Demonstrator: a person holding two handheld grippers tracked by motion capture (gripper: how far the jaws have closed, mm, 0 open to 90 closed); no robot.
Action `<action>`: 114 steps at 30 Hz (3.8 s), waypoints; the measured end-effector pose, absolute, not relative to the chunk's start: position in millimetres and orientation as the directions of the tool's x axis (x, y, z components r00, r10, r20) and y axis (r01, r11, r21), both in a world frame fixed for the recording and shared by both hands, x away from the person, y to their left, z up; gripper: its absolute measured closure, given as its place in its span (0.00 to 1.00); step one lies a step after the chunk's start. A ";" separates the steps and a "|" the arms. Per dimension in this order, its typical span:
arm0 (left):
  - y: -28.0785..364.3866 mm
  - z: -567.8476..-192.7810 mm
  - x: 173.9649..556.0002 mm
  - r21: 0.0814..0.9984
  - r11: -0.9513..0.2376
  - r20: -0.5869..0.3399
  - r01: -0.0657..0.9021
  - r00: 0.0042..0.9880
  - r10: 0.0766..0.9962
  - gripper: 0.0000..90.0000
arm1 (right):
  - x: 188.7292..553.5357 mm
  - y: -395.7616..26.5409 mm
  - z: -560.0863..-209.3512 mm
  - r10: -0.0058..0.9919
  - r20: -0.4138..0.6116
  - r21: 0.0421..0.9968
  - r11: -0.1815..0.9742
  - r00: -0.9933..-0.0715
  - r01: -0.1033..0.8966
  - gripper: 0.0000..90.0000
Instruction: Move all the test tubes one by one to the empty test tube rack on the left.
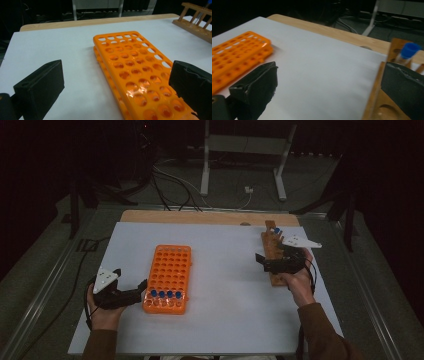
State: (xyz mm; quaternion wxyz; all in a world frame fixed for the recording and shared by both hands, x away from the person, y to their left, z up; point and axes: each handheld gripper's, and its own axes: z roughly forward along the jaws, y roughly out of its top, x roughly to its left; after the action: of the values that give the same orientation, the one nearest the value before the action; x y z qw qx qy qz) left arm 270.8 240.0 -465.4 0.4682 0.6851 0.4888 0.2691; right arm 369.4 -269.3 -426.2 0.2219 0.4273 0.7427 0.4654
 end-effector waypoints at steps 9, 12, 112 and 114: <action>239.5 -469.3 269.6 0.909 -0.081 -0.081 0.409 0.365 0.928 0.01 | 394.4 -286.4 -423.7 0.885 0.049 0.872 0.189 -0.464 0.452 0.03; 238.1 -471.7 269.5 0.906 -0.095 -0.071 0.414 0.367 0.927 0.01 | 402.7 -291.1 -425.7 0.895 0.047 0.870 0.181 -0.444 0.458 0.05; 231.4 -469.4 267.4 0.910 -0.105 -0.067 0.401 0.391 0.918 0.01 | 409.3 -227.8 -403.0 0.778 0.043 0.891 0.254 -0.627 0.376 0.85; 230.8 -468.9 267.3 0.911 -0.105 -0.066 0.400 0.392 0.917 0.01 | 407.8 -221.4 -403.2 0.767 0.050 0.889 0.258 -0.640 0.378 0.85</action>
State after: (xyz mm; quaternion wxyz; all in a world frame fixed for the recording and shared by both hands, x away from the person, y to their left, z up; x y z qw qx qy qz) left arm 267.3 230.8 -468.9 0.4689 0.6902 0.4771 0.2760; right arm 407.8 -221.4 -403.2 0.2020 0.3733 0.7669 0.4813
